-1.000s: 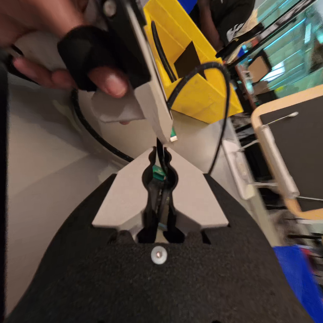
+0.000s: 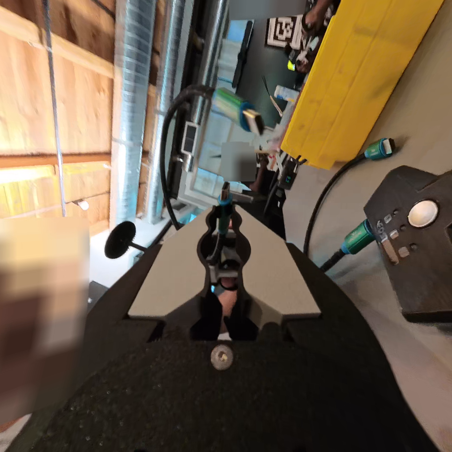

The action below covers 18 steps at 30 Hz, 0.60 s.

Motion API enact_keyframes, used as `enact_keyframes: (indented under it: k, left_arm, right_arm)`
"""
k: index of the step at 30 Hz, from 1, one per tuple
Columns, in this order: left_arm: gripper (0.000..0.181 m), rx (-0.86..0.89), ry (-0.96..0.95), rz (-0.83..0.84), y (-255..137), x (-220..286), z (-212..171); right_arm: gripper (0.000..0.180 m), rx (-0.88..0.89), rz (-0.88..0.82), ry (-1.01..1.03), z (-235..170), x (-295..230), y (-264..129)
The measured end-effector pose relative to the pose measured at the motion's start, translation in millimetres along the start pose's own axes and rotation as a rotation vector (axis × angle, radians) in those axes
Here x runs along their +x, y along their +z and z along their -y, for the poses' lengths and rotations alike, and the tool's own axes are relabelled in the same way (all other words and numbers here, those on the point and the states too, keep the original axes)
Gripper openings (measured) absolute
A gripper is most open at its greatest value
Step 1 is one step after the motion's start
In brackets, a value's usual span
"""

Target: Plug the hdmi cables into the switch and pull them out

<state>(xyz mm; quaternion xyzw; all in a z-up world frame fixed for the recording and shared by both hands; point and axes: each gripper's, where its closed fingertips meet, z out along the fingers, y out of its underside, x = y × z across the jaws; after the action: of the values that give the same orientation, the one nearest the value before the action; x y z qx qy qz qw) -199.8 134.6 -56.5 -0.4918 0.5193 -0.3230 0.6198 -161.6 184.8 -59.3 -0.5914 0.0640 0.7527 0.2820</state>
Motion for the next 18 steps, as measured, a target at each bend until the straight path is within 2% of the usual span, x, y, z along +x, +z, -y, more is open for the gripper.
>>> enact_keyframes:
  k: [4, 8, 12, 18]
  left_arm:
    - [0.044, -0.082, 0.033, 0.122, 10.6, -8.9, -10.5]
    - [0.045, -0.078, 0.041, 0.242, 14.8, -16.7, -8.4]
    - [0.017, -0.051, 0.057, 0.325, 9.2, -23.0, -0.3]
    - [0.011, -0.073, 0.003, 0.288, 8.3, -21.3, -1.8]
  right_arm:
    - [0.011, 0.106, 0.026, 0.037, -2.6, -3.5, 9.6]
    - [0.010, 0.183, 0.049, 0.063, -14.7, -5.1, 23.6]
    - [0.010, 0.193, 0.054, 0.018, -21.5, -7.2, 30.1]
    - [0.010, 0.189, 0.058, 0.002, -21.7, -7.8, 30.4]
